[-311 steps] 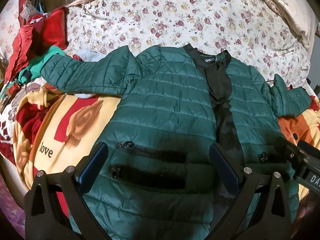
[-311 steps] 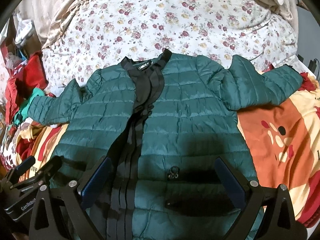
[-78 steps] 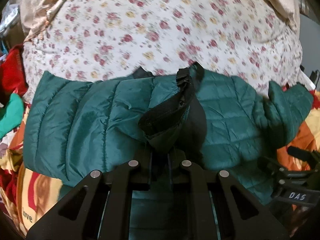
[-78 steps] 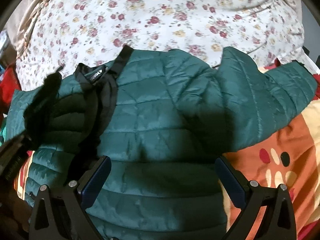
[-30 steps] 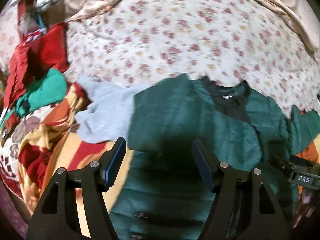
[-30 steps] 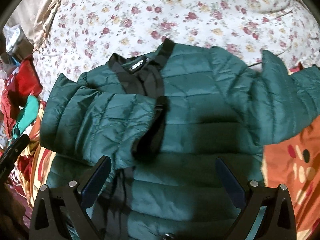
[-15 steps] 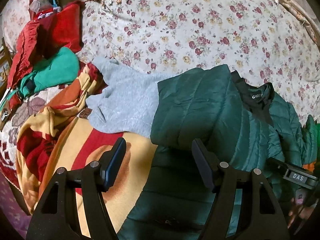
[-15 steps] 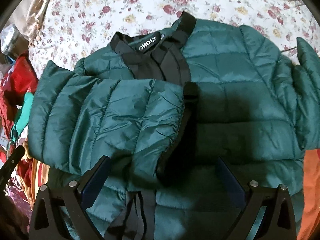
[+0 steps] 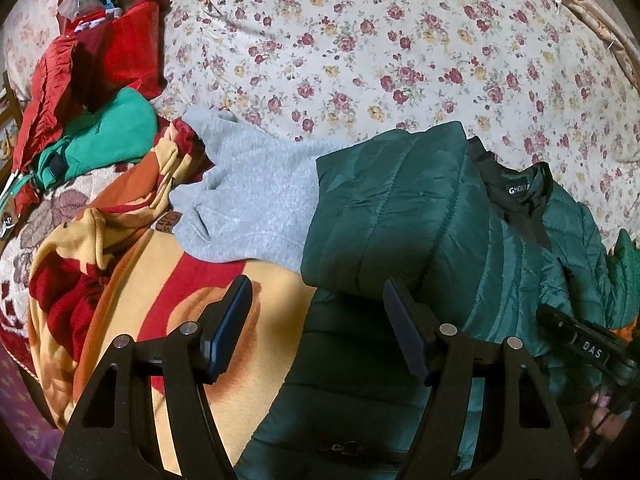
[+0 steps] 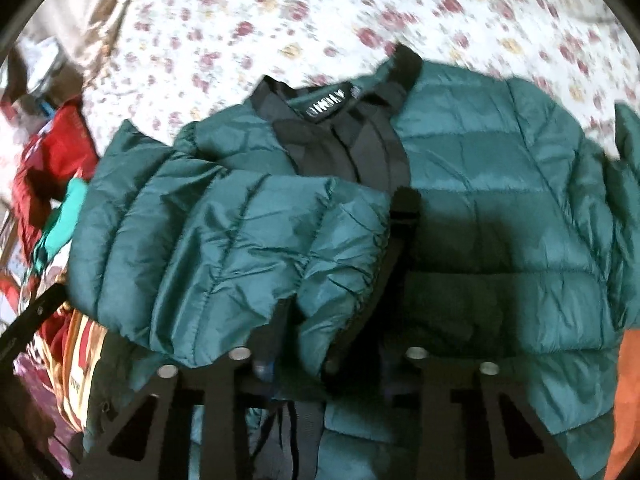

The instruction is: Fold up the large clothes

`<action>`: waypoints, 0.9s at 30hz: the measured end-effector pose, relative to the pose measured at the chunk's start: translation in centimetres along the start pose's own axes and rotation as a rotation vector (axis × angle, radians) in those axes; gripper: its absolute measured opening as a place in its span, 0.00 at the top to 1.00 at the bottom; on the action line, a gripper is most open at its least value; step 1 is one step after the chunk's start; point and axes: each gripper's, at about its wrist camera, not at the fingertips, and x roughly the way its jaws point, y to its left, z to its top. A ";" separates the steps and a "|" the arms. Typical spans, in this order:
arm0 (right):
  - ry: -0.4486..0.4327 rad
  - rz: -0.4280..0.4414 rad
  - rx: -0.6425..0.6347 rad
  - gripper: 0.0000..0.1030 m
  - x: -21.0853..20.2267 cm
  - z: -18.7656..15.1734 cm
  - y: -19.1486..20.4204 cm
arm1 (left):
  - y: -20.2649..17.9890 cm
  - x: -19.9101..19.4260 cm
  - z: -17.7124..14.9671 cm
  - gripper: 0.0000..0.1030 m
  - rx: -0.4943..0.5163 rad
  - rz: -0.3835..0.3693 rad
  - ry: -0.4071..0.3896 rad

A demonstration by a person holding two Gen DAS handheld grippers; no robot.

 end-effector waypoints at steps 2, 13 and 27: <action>-0.026 -0.005 -0.034 0.74 -0.8 0.0 0.3 | -0.1 0.0 0.0 0.34 -0.001 -0.001 0.000; -0.175 -0.103 -0.083 0.79 -6.7 0.9 -1.6 | -0.9 -0.3 -0.1 0.34 0.007 -0.013 0.000; -0.175 -0.321 -0.102 0.85 -5.1 2.9 -6.6 | -0.9 0.7 -0.3 0.34 0.008 0.001 0.017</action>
